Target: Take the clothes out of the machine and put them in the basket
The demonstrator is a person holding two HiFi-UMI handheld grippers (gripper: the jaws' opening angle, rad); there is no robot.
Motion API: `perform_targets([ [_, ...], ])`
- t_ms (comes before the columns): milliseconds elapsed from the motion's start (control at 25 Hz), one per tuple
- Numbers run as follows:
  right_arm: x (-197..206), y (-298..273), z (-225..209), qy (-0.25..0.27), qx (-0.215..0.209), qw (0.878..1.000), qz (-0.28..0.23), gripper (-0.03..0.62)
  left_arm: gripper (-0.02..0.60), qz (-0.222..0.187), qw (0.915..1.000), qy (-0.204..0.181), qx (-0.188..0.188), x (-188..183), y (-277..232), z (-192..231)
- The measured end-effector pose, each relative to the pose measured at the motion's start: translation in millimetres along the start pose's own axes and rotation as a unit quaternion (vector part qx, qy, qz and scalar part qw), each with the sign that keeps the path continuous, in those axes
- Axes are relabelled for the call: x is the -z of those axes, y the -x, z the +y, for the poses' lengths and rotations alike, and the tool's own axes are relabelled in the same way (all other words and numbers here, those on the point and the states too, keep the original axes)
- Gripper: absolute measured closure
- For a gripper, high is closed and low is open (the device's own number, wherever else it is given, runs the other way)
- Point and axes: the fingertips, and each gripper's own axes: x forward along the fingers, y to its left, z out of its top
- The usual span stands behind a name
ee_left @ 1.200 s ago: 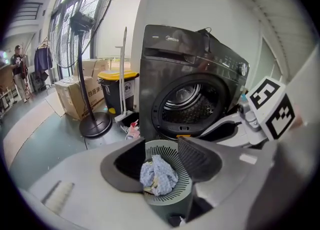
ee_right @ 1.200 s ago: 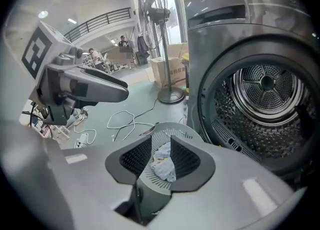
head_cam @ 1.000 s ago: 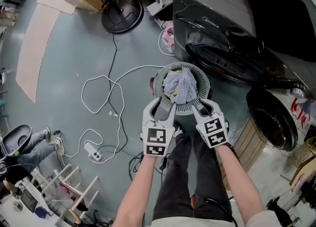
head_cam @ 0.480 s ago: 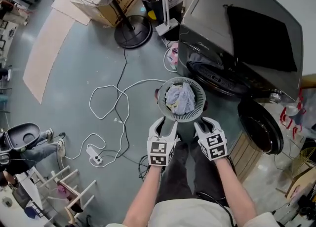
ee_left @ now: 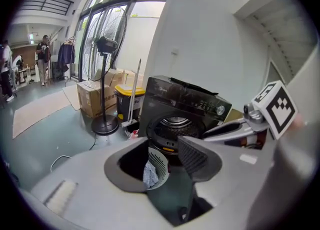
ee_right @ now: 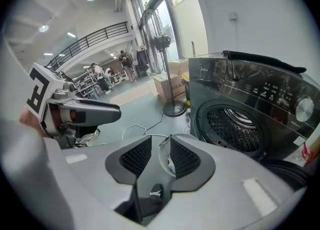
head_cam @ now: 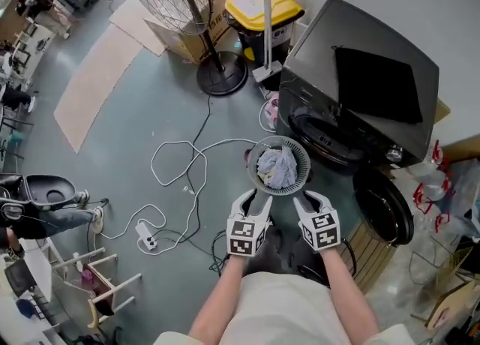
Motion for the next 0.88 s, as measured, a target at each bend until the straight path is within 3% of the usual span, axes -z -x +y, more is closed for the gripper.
perform_targets([
  [360,14,83,25,0.076,-0.03,0.996,-0.046,0.5,0.348,-0.022,0.9991,0.013,-0.034,6,59,-60],
  [800,45,155,19,0.083,-0.062,0.992,-0.071,0.5,0.35,-0.029,0.9977,-0.006,-0.061,22,108,-130],
  [880,45,162,14,0.076,-0.064,0.992,-0.079,0.502,0.376,-0.03,0.997,-0.009,-0.071,24,112,-136],
])
